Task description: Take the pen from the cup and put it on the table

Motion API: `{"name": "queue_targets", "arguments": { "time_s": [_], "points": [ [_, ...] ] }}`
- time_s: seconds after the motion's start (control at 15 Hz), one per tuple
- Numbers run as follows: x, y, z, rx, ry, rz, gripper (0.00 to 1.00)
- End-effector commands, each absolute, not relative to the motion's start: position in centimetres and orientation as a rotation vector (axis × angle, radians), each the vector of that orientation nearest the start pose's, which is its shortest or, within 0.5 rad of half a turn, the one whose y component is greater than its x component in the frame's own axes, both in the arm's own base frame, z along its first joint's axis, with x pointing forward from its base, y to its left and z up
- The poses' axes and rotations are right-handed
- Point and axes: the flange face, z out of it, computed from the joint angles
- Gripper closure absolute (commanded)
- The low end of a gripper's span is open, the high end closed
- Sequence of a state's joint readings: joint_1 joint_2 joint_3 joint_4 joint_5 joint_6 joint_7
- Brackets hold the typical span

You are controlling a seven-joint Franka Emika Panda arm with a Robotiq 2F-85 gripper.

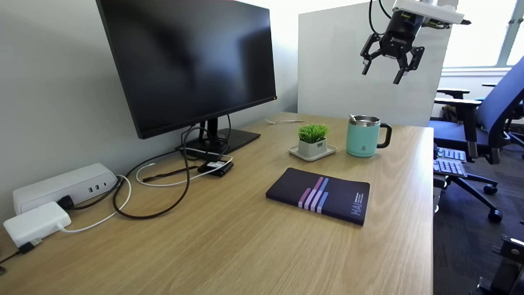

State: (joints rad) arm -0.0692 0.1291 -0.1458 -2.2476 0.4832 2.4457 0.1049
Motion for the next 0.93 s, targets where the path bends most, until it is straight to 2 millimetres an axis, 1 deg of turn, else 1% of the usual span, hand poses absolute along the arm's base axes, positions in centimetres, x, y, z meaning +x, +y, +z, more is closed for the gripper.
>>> {"name": "queue_targets", "arguments": {
  "time_s": [0.0, 0.4, 0.87],
  "points": [
    [53.7, -11.3, 31.6, -2.529, 1.139, -0.028, 0.00],
    [53.6, -11.5, 30.3, -2.318, 1.381, 0.005, 0.00],
    [53.2, -11.9, 28.4, -2.144, 1.538, 0.034, 0.00]
  ]
}}
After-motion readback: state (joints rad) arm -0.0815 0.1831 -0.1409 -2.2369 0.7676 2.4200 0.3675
